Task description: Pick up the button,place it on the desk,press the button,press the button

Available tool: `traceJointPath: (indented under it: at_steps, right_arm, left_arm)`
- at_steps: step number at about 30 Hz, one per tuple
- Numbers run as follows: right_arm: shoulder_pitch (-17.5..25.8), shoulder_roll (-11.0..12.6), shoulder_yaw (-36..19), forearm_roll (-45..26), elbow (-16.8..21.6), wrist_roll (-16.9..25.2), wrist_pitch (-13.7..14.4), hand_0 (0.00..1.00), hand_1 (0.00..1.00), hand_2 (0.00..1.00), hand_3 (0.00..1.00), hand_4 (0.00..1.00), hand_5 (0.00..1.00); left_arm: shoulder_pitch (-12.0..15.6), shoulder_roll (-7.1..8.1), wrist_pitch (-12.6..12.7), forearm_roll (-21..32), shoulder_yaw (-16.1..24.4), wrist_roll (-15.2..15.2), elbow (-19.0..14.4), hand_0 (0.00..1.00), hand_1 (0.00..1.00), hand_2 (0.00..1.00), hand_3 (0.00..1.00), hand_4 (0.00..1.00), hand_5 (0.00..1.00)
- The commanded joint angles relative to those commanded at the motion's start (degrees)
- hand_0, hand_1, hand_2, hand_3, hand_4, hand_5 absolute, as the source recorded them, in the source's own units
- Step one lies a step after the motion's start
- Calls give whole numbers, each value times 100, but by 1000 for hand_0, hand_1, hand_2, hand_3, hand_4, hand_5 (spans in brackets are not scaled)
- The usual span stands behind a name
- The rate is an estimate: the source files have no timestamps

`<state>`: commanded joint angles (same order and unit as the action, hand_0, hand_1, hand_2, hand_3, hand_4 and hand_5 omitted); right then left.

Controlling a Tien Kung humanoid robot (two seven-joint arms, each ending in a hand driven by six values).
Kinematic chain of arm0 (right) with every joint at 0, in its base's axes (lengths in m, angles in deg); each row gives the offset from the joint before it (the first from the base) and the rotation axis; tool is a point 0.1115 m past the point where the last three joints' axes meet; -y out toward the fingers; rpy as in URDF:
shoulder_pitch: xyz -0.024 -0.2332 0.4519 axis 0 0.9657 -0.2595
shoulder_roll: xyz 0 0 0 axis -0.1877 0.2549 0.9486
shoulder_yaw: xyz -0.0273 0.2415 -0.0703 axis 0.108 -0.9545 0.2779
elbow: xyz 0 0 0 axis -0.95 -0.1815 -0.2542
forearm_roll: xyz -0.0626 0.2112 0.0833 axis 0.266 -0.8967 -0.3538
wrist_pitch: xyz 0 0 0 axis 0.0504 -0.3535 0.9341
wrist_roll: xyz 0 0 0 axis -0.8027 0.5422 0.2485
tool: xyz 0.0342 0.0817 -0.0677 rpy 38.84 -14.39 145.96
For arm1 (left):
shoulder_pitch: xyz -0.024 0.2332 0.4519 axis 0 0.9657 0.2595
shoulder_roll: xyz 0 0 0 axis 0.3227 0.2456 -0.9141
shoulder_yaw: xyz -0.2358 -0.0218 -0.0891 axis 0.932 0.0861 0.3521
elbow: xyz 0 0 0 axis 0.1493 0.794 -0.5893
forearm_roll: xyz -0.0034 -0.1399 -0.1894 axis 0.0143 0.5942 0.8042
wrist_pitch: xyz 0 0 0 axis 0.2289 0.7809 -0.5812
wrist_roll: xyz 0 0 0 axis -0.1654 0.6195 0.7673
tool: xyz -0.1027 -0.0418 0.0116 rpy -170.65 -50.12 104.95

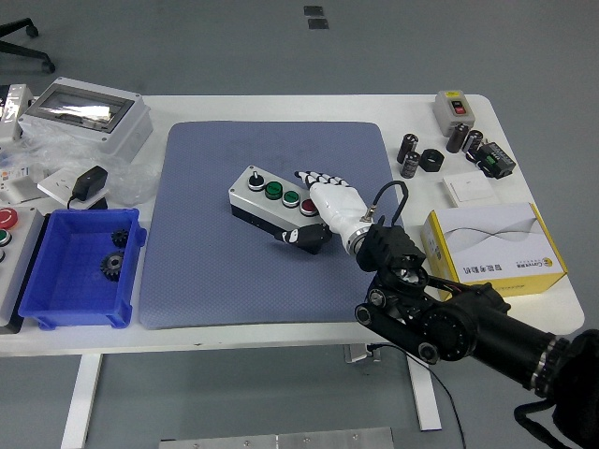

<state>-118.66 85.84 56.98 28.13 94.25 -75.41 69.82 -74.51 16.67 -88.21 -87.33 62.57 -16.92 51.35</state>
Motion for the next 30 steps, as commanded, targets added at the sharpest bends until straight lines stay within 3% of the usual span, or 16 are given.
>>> traceJointPath:
  at_steps: [6, 7, 12, 13, 18, 19, 24, 25, 30]
  right_arm:
    - [-9, -12, 66, -52, -35, -23, -12, 802, 898, 944, 998, 998, 479]
    - [-9, -16, 75, -59, -46, -29, -15, 488, 745, 860, 998, 998, 471]
    - [-9, -43, 133, -90, -105, -59, -35, 488, 745, 860, 998, 998, 471]
    - [-9, -46, 139, -91, -116, -65, -36, 343, 642, 757, 998, 998, 444]
    - [-13, -60, 163, -71, -156, -99, 63, 343, 642, 757, 998, 998, 444]
    - [-13, -63, 171, -55, -163, -111, 99, 267, 574, 700, 998, 924, 322]
    - [-5, -76, 223, 27, -224, -193, 317, 267, 574, 700, 998, 924, 322]
    - [-5, -77, 234, 49, -235, -214, 359, 217, 473, 657, 998, 861, 228]
    - [-3, -87, 276, 252, -297, -344, 437, 217, 473, 657, 998, 861, 228]
  left_arm:
    - [-5, 0, -11, 2, 1, -1, -1, 605, 507, 492, 566, 83, 2]
    - [-5, -1, -13, 4, 1, 1, -1, 605, 507, 492, 566, 82, 2]
    - [-10, -2, -26, -2, 7, 5, -3, 605, 507, 492, 566, 82, 2]
    - [-12, -2, -28, -5, 8, 5, -3, 605, 507, 493, 567, 83, 2]
    - [-21, 1, -36, -35, 26, -2, -3, 605, 507, 493, 567, 83, 2]
    - [-23, 2, -38, -44, 30, -6, -1, 606, 508, 493, 566, 82, 2]
    - [-32, 5, -73, -149, 70, -73, 29, 606, 508, 493, 566, 82, 2]
    - [-33, 5, -79, -169, 78, -85, 34, 606, 508, 494, 566, 83, 2]
    - [-30, 8, -101, -242, 106, -135, 57, 606, 508, 494, 566, 83, 2]
